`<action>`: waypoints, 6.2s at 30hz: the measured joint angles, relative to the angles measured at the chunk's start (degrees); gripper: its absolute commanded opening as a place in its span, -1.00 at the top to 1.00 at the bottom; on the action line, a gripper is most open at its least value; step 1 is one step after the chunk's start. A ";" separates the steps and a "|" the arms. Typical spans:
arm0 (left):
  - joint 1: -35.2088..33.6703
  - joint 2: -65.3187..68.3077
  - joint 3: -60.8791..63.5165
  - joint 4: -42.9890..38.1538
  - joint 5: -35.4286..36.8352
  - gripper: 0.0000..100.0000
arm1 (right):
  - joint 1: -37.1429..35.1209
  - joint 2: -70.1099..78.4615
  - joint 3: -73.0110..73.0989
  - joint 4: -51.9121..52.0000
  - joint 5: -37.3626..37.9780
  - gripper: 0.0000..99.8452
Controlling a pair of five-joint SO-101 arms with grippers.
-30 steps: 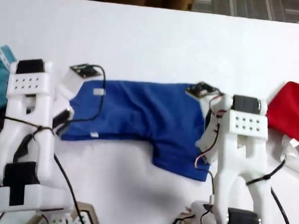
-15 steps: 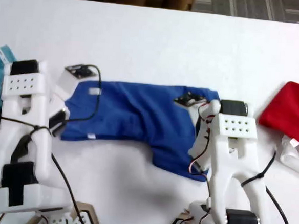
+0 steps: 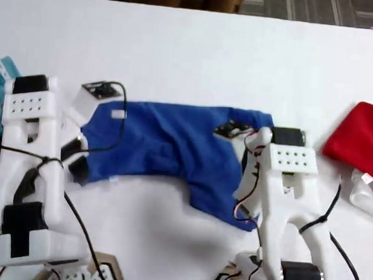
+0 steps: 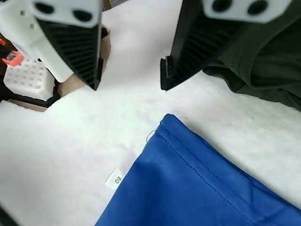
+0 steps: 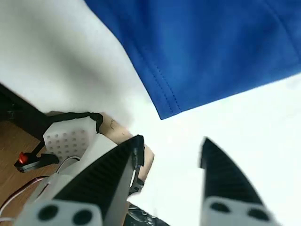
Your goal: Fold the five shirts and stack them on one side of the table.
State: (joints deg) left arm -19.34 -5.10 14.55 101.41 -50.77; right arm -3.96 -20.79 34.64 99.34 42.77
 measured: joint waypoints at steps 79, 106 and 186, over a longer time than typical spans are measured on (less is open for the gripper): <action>3.96 29.27 -36.31 0.00 64.00 0.91 | 11.34 45.27 -52.84 -27.34 -8.70 0.96; 4.75 44.66 -24.44 -1.05 61.27 0.91 | 6.86 45.27 -52.84 -23.56 -8.70 0.96; -0.44 0.35 -23.38 -0.09 43.96 0.70 | -18.20 42.81 -10.90 -16.18 21.27 0.80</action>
State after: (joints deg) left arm -19.78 -4.75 -8.84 101.32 -6.81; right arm -22.15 22.02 23.74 83.16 64.04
